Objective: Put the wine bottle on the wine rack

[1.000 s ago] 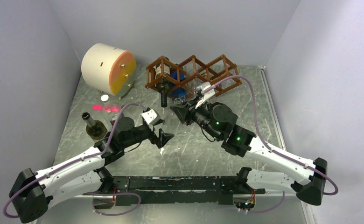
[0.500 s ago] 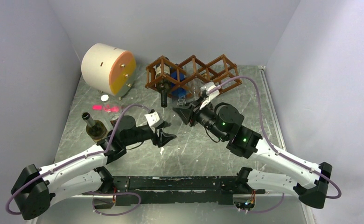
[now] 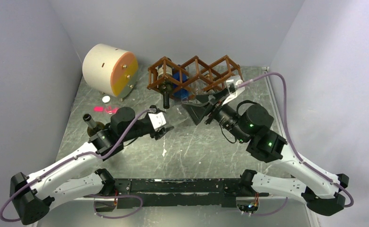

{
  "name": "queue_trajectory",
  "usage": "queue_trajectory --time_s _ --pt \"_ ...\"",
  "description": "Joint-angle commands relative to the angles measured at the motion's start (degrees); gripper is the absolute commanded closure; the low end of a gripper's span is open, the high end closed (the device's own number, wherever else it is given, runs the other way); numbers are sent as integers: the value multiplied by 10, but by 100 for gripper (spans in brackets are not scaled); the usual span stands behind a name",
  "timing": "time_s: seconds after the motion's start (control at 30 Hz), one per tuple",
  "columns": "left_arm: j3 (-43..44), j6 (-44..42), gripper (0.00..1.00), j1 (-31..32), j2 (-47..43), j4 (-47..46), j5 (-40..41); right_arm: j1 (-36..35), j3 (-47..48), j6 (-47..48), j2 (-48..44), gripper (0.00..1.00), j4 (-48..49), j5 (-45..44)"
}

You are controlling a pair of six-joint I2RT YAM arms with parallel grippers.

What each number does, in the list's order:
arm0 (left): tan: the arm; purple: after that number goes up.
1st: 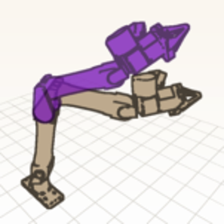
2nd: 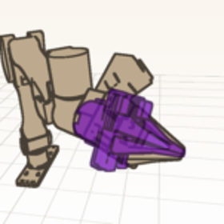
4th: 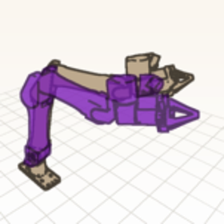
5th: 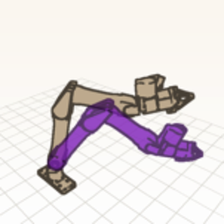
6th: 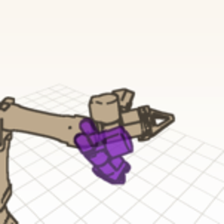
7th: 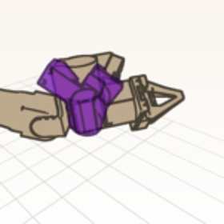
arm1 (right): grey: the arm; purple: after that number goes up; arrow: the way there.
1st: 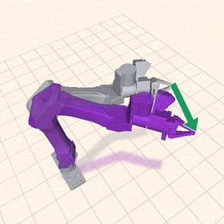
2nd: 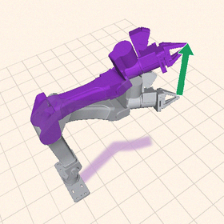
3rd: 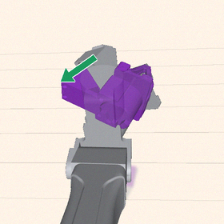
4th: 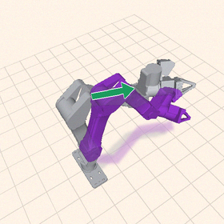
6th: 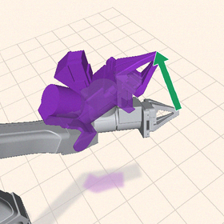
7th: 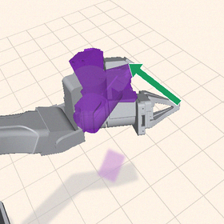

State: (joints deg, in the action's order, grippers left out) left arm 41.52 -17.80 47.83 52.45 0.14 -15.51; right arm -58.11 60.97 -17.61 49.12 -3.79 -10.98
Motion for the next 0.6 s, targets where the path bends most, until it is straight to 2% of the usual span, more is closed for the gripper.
queue_trajectory --time_s 0.0,0.27,0.57 --pt "39 -149 93 3 -36 36 62 0 51 -22 -6 27 -63 -2" --pt "17 -416 93 5 -45 49 140 1 141 -43 57 29 -203 -25" --pt "-80 -498 93 10 -62 -62 180 6 175 -30 168 26 -325 47"
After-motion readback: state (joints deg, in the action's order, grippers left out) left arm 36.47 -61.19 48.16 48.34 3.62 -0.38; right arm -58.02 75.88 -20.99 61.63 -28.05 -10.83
